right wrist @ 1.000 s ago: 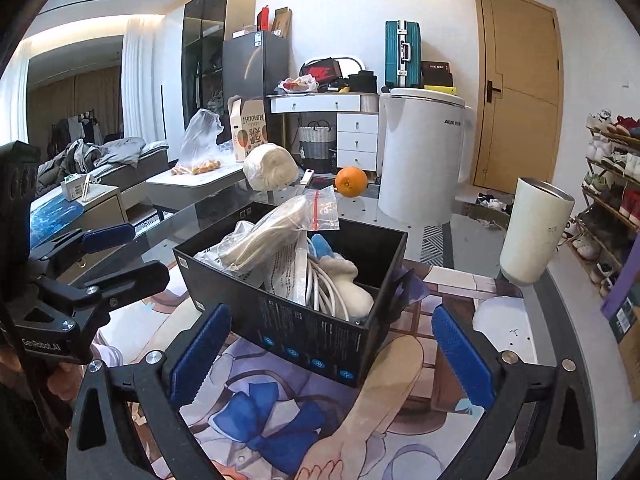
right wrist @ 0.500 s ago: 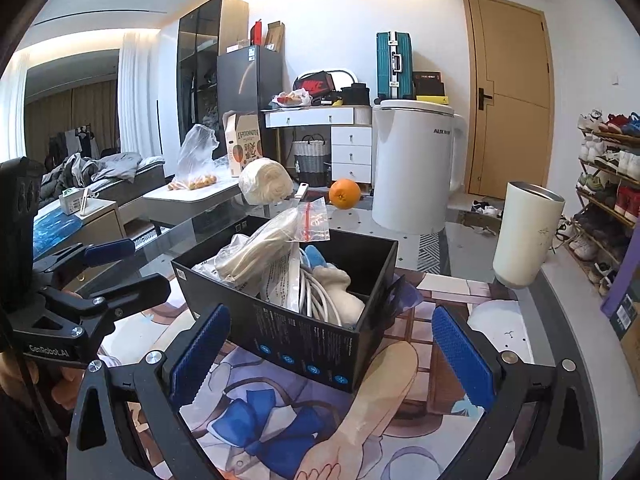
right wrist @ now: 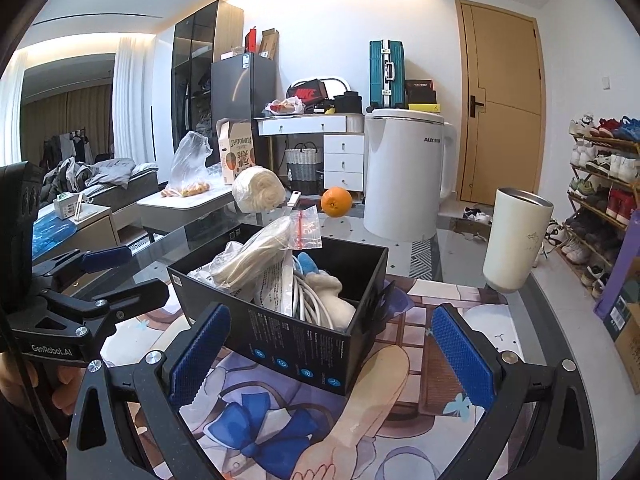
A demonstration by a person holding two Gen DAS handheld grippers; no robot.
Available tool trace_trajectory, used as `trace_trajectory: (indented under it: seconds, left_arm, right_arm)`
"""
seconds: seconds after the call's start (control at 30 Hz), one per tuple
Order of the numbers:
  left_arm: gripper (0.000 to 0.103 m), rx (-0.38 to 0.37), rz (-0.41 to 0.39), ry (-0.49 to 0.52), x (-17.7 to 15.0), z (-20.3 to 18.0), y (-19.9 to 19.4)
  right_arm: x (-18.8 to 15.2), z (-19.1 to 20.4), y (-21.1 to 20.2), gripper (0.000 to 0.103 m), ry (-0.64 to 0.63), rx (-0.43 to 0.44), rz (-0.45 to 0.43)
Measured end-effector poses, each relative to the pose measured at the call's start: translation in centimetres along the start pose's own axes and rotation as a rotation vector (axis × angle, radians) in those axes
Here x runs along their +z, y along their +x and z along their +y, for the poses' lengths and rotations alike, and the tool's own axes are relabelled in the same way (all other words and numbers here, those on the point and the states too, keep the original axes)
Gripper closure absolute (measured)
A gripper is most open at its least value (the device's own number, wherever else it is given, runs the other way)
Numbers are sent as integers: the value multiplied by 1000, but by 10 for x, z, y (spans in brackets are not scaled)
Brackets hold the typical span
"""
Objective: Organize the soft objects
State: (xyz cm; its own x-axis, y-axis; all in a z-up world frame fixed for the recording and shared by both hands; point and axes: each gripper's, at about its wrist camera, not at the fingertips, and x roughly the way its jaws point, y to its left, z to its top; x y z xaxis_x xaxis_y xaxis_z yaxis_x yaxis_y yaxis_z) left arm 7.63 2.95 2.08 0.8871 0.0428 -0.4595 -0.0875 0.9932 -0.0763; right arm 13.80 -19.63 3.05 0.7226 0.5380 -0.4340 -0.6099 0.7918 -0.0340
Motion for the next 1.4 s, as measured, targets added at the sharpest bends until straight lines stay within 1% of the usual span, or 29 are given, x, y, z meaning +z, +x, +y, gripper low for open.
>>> trace_trajectory:
  seconds: [1.4]
  left_arm:
    - [0, 9, -13, 7, -1, 0, 1]
  right_arm:
    - [-1, 0, -2, 1, 4, 2, -2]
